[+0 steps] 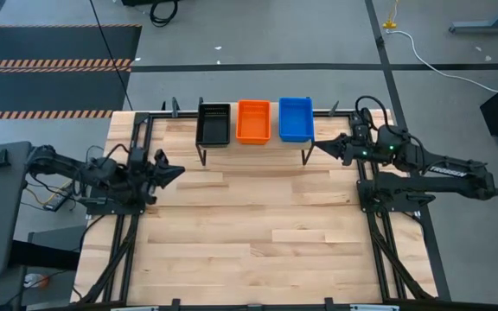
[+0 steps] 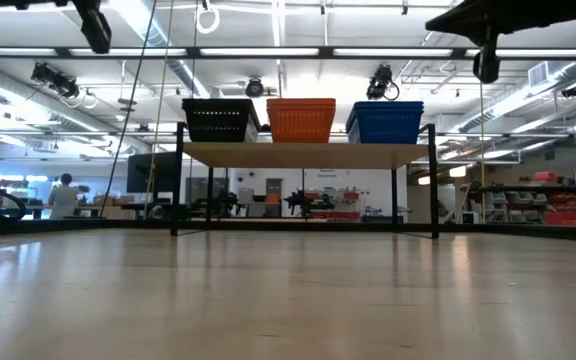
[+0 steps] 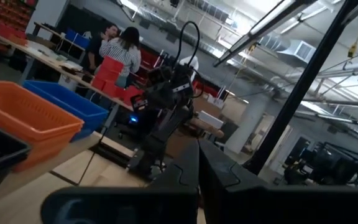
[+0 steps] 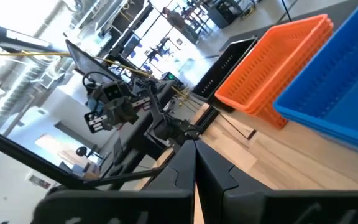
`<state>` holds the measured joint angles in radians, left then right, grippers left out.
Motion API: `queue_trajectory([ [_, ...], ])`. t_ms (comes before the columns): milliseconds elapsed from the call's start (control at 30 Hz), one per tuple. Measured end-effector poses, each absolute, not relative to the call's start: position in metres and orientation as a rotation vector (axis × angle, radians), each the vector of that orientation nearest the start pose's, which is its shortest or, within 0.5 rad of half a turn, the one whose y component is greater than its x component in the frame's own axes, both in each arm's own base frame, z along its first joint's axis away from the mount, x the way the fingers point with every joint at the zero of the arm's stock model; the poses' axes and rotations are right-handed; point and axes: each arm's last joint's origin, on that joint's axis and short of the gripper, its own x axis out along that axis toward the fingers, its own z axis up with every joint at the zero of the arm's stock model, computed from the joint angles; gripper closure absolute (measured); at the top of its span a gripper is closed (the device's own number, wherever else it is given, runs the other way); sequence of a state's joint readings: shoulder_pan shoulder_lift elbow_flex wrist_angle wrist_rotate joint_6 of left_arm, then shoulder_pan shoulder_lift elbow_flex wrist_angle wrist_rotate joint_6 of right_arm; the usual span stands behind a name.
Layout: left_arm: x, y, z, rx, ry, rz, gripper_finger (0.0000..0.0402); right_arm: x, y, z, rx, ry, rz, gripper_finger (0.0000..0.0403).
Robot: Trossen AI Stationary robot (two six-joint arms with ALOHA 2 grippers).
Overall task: Stack baskets on shelf by color
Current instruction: Return to home position
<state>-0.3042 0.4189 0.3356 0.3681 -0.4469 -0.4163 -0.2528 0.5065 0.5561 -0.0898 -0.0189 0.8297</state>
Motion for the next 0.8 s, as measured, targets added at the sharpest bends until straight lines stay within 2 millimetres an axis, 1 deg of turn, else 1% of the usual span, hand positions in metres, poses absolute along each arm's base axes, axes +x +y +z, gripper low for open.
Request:
queue_trajectory([
  [167, 0.116, -0.023, 0.264, -0.526, -0.275, 0.086, 0.0401, 0.123, -0.031, 0.294, 0.841, -0.049, -0.242, 0.0394],
  [233, 0.115, -0.023, 0.256, -0.544, -0.268, 0.086, 0.0401, 0.124, -0.032, 0.289, 0.844, -0.033, -0.249, 0.0394],
  [333, 0.114, -0.023, 0.24, -0.593, -0.29, 0.075, 0.0401, 0.125, -0.032, 0.279, 0.877, 0.006, -0.269, 0.0394],
  [467, 0.108, -0.021, 0.216, -0.66, -0.386, 0.037, 0.0401, 0.125, -0.032, 0.27, 0.929, 0.028, -0.271, 0.0394],
  [533, 0.106, -0.02, 0.205, -0.677, -0.402, 0.036, 0.0401, 0.124, -0.031, 0.271, 0.931, 0.01, -0.247, 0.0394],
  [700, 0.109, -0.018, 0.196, -0.66, -0.315, 0.064, 0.0401, 0.113, -0.028, 0.278, 0.922, -0.044, -0.214, 0.0394],
  [800, 0.109, -0.015, 0.196, -0.652, -0.312, 0.033, 0.0401, 0.104, -0.025, 0.281, 0.916, -0.079, -0.197, 0.0394],
])
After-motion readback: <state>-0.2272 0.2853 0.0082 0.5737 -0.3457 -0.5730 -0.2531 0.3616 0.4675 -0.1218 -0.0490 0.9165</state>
